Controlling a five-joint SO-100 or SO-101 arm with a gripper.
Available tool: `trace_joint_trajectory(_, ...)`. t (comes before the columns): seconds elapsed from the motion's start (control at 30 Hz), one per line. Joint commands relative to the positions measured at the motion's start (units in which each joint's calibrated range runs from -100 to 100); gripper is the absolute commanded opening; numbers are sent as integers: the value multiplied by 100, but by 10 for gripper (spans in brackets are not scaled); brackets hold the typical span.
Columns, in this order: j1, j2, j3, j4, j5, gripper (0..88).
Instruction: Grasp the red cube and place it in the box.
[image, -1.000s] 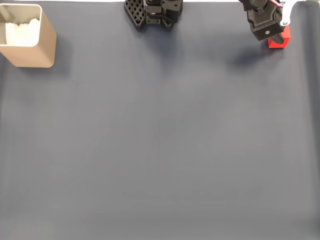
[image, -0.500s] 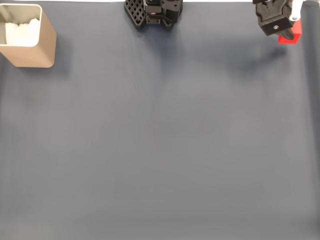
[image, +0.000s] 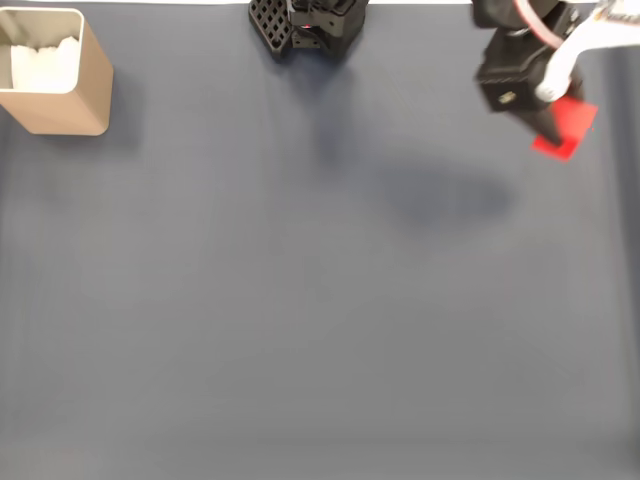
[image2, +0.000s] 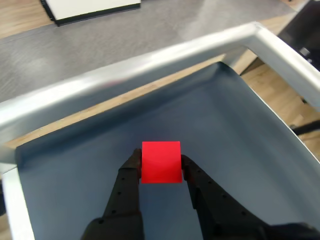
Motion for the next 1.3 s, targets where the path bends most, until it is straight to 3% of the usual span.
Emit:
trace_joint_trajectory(0.0, 679, -404, -425, 325, -5, 5)
trace_joint_trajectory(0.33, 2178, -507, -926, 973, -15, 5)
trace_joint_trajectory(1.27, 5665, 21, -1985, 1317, -249, 4)
